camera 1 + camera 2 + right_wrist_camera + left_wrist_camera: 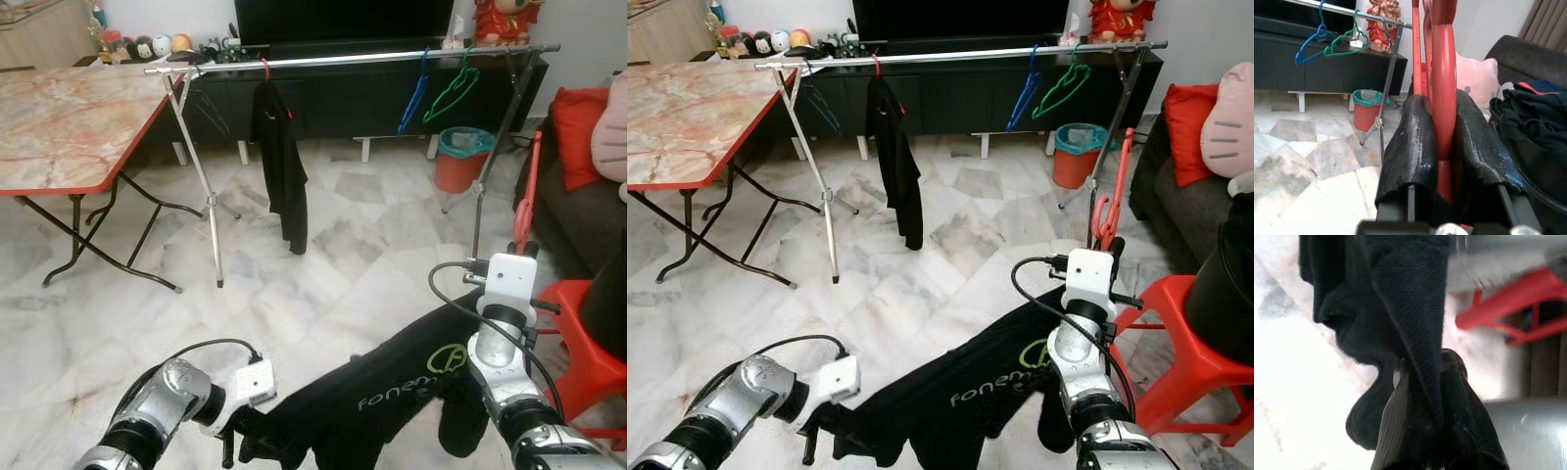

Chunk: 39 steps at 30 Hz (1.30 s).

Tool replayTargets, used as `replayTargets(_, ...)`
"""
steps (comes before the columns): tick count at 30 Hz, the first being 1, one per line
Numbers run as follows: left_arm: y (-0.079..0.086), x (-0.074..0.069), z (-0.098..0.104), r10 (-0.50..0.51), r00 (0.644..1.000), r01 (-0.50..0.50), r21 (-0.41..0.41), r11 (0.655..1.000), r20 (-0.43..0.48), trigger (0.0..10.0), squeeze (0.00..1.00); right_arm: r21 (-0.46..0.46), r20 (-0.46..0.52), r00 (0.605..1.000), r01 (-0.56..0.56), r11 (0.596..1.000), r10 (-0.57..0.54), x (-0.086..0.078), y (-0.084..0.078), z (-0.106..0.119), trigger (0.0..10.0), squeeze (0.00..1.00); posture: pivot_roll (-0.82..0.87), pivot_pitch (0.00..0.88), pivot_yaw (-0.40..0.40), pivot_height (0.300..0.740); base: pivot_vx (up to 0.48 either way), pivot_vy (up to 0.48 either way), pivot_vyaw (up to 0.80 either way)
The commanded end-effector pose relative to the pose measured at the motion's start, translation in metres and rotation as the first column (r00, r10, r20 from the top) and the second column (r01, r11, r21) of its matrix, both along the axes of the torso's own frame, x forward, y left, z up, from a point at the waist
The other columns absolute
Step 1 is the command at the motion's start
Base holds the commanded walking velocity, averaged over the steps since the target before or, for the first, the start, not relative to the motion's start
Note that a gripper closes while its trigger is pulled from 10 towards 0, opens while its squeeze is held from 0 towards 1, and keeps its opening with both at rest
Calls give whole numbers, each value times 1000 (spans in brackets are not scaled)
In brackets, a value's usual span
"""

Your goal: Hang hanger

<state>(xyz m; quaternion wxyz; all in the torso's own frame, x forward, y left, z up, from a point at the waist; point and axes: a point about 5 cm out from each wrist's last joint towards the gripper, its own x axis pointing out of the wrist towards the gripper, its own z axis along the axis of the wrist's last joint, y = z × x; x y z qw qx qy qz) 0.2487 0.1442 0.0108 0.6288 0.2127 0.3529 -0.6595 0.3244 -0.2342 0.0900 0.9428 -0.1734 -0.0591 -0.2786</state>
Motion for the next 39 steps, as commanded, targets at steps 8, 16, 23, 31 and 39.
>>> replayTargets(8,52,-17,-35,-68,990,12,416,909,120,10000,0,148,71,997,8,989,-18,17,-15,27,10000,0,-74,0,41,740,0,0,0)
replayTargets(16,28,39,-6,382,754,-481,53,875,534,10000,0,323,-333,904,-157,933,267,20,14,-23,10000,0,-79,0,31,740,0,0,0)
replayTargets(23,16,58,16,581,627,-571,-201,796,519,10000,0,600,-445,730,-187,778,518,3,37,-61,10000,0,-86,0,20,740,0,0,0)
replayTargets(31,3,60,19,621,627,-564,-276,778,470,10000,0,691,-441,720,-109,715,536,0,34,-64,10000,0,-98,0,15,740,0,0,0)
replayTargets(39,-1,58,19,645,633,-566,-312,763,427,10000,0,718,-484,622,-119,685,616,-2,43,-67,10000,0,-101,0,8,740,0,0,0)
